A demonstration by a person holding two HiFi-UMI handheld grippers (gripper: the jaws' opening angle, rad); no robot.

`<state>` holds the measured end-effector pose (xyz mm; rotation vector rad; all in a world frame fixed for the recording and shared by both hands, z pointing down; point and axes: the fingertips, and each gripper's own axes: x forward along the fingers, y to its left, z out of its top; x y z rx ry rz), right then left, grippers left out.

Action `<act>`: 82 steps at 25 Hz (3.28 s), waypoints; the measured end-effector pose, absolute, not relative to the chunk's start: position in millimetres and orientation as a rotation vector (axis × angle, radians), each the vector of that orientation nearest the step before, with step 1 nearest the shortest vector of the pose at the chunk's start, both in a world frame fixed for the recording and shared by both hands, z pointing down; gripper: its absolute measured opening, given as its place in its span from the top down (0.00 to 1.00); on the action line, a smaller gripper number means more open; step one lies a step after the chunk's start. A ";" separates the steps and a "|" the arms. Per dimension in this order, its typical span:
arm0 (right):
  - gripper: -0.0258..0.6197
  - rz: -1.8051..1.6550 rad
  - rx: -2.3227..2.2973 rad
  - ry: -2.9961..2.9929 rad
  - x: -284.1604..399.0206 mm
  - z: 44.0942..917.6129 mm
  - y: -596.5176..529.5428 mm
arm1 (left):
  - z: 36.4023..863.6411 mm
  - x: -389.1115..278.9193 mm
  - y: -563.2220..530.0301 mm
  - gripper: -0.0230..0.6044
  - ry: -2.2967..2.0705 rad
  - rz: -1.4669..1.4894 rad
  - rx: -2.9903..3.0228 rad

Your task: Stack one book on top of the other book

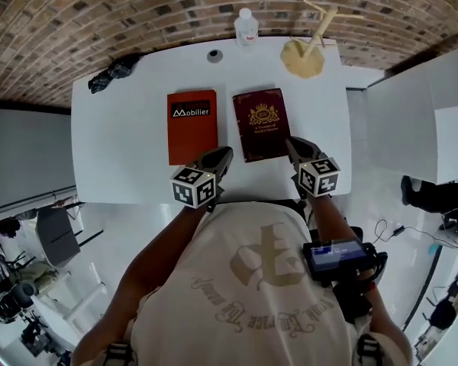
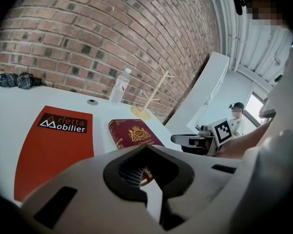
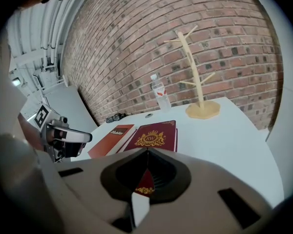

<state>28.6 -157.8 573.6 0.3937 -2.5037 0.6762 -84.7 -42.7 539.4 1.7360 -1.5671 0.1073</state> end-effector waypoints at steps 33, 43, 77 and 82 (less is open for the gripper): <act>0.93 0.526 0.383 -2.337 18.4 624.3 -184.8 | 558.1 -88.9 -59.1 0.93 -1.516 0.032 1.672; 0.93 0.539 0.389 -2.343 21.4 626.2 -185.3 | 558.4 -86.7 -58.5 0.93 -1.510 -0.029 1.642; 0.93 0.583 0.380 -2.397 18.1 623.2 -184.7 | 639.0 -74.6 -105.2 0.40 -1.242 -0.081 1.265; 0.93 0.596 0.379 -2.403 17.8 624.1 -183.5 | 648.9 -71.3 -104.6 0.40 -1.231 -0.007 1.249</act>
